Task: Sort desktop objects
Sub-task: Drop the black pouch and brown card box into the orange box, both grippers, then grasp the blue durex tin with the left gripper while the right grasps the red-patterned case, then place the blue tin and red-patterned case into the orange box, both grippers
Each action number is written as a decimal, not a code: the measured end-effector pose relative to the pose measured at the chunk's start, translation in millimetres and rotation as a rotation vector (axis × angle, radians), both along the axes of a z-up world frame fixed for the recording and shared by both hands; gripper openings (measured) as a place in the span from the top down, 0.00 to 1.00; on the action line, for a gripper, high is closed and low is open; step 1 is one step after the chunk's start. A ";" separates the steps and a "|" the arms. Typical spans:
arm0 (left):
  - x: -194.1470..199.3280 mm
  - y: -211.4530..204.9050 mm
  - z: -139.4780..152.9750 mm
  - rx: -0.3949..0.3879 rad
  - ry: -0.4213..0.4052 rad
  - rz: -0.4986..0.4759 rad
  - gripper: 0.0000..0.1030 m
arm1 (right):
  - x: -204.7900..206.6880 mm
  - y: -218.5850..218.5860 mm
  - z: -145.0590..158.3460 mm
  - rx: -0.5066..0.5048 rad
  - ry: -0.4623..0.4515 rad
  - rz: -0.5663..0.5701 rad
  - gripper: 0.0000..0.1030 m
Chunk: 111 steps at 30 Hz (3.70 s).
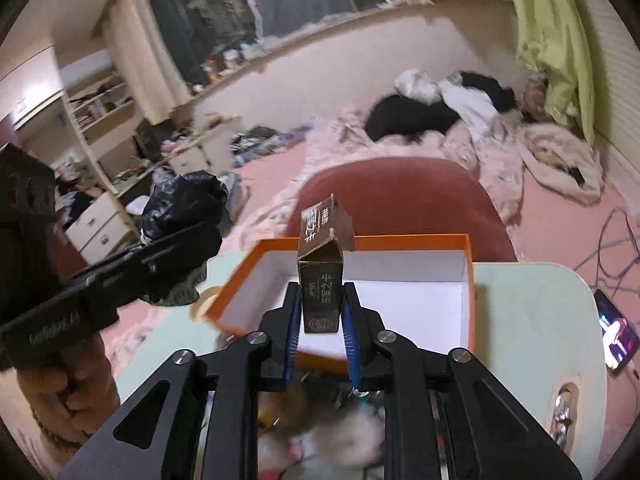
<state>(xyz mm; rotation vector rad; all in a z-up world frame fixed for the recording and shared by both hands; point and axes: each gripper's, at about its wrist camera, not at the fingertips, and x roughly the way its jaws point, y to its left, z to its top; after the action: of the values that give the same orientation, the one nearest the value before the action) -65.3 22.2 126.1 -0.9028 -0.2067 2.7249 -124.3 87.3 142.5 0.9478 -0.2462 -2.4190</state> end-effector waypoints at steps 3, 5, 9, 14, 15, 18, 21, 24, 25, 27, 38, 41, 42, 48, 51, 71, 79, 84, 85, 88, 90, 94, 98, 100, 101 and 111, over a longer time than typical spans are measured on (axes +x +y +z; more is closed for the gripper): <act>-25.2 -8.6 -36.3 0.045 -0.091 0.030 0.09 | -21.3 3.3 -24.7 0.014 -0.108 -0.030 0.44; -38.9 -14.1 -60.1 0.073 -0.182 0.023 0.09 | -24.5 4.5 -42.1 0.039 -0.151 -0.038 0.44; -46.2 -12.7 -72.4 0.036 -0.193 0.032 0.11 | -19.5 -0.9 -47.7 0.146 -0.095 -0.027 0.40; -32.1 -14.0 -61.8 0.071 -0.110 0.014 0.11 | -17.9 0.7 -46.1 0.136 -0.101 -0.018 0.39; -27.6 -15.7 -58.4 0.075 -0.087 0.015 0.11 | -16.3 5.2 -44.2 0.106 -0.104 -0.024 0.39; -7.7 -27.3 -44.4 0.104 -0.019 0.025 0.11 | -13.2 16.2 -29.9 0.018 -0.088 -0.029 0.39; 14.1 -39.5 -33.8 0.123 0.027 0.030 0.11 | -3.1 20.8 -16.2 -0.024 -0.051 -0.020 0.39; 44.0 -44.1 -29.5 0.075 0.071 0.032 0.10 | 18.1 23.4 -11.5 -0.018 -0.015 0.010 0.39; 53.6 -42.6 -30.3 0.051 0.077 0.028 0.10 | 26.7 22.8 -12.1 -0.006 -0.010 0.025 0.36; 70.9 -39.6 -36.1 0.002 0.069 0.019 0.09 | 41.6 21.3 -16.7 0.025 -0.009 0.057 0.35; 116.8 -12.2 -102.5 -0.164 -0.138 0.033 0.09 | 100.8 38.9 -49.2 0.160 -0.059 -0.052 0.35; 109.0 -1.8 -114.4 -0.233 -0.202 -0.008 0.00 | 99.6 49.2 -63.8 0.174 -0.119 -0.094 0.34; 106.4 3.2 -116.1 -0.254 -0.217 -0.032 0.00 | 97.6 50.0 -71.2 0.185 -0.159 -0.098 0.31; 109.4 7.8 -112.5 -0.256 -0.214 -0.058 0.00 | 89.7 25.0 -80.8 0.386 -0.121 -0.112 0.17; 111.9 6.3 -111.7 -0.256 -0.212 -0.055 0.00 | 87.4 20.2 -82.5 0.408 -0.117 -0.097 0.13; 72.9 -45.8 -92.2 0.015 -0.184 0.036 0.20 | 54.2 75.4 -63.8 0.068 -0.165 -0.278 0.19; 45.2 -37.5 -105.1 -0.071 -0.278 0.030 0.32 | 28.6 57.3 -77.7 0.153 -0.222 -0.221 0.29; 49.6 -20.7 -104.8 -0.243 -0.266 0.025 0.36 | 30.4 60.0 -77.4 0.128 -0.233 -0.221 0.30; 52.5 -18.0 -103.5 -0.254 -0.263 0.010 0.37 | 31.2 60.7 -77.5 0.128 -0.231 -0.222 0.30; 63.3 -14.7 -98.9 -0.257 -0.258 -0.019 0.37 | 32.5 61.7 -78.2 0.111 -0.240 -0.215 0.30; 70.3 -18.1 -96.6 -0.248 -0.258 -0.003 0.37 | 33.8 63.3 -76.0 0.082 -0.235 -0.215 0.30; 82.9 -26.8 -91.3 -0.218 -0.206 0.012 0.37 | 34.5 59.8 -70.2 0.068 -0.199 -0.204 0.30; 93.5 -25.2 -85.0 -0.213 -0.175 -0.016 0.37 | 27.7 48.4 -82.1 0.175 -0.233 -0.198 0.36; 98.3 -26.1 -83.5 -0.184 -0.157 -0.035 0.37 | 27.2 39.0 -81.1 0.277 -0.213 -0.196 0.39; 100.4 -26.9 -81.9 -0.162 -0.143 -0.043 0.37 | 27.4 37.9 -80.9 0.288 -0.209 -0.197 0.40; 100.6 -38.3 -59.4 -0.057 -0.034 -0.020 0.37 | 47.1 69.8 -62.5 0.090 -0.120 -0.244 0.40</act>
<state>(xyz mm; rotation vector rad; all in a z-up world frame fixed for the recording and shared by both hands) 35.3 -16.1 66.7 -0.9617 -0.1267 2.7115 -77.2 157.1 80.0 1.1648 -0.3142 -2.6162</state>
